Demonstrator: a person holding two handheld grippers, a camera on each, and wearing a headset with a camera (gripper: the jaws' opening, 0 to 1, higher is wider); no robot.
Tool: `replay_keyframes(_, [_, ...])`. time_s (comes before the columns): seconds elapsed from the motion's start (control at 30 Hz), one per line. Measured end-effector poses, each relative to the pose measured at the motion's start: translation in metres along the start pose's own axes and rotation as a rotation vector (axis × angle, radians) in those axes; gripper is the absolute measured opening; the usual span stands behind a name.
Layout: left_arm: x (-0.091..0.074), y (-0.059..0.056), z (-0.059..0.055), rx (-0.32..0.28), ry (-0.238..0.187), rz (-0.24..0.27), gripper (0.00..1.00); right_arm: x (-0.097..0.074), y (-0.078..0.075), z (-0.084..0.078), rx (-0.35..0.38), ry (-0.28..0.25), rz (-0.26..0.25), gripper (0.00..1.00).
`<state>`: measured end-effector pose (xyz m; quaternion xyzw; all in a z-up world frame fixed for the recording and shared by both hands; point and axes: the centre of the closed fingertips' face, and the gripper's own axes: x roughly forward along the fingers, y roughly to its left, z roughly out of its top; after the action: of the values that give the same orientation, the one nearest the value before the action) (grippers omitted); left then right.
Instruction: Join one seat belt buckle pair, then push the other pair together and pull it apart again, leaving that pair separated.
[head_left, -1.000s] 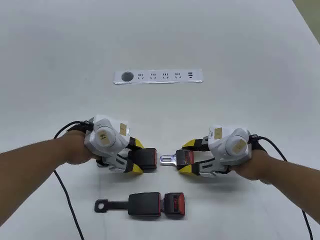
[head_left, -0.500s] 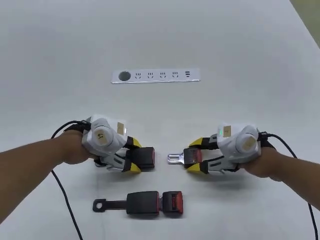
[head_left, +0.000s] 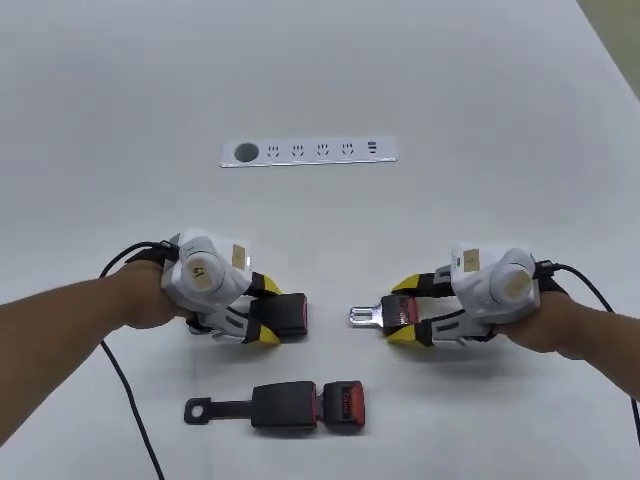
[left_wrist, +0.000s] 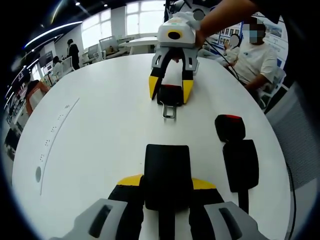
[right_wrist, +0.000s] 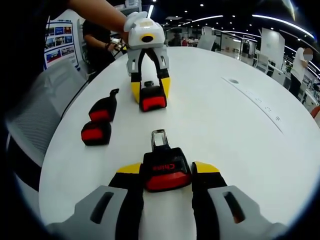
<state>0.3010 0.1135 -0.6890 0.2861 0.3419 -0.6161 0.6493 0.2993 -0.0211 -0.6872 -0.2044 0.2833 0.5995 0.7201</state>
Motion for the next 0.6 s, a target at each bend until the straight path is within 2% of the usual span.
replay_keyframes(0.13, [0.0, 0.0, -0.001, 0.0, 0.001, 0.0, 0.35, -0.011, 0.004, 0.001, 0.007, 0.006, -0.002, 0.36])
replay_keyframes(0.33, [-0.001, 0.001, -0.002, 0.001, 0.003, 0.0, 0.35, -0.021, 0.002, -0.005, 0.006, 0.016, -0.002, 0.36])
replay_keyframes(0.47, [-0.001, 0.002, -0.002, 0.002, 0.006, 0.0, 0.35, -0.024, -0.002, -0.01, 0.007, 0.022, -0.003, 0.36])
replay_keyframes(0.6, [-0.001, 0.001, -0.002, 0.002, 0.01, 0.001, 0.35, -0.024, -0.002, -0.008, 0.008, 0.024, -0.003, 0.36])
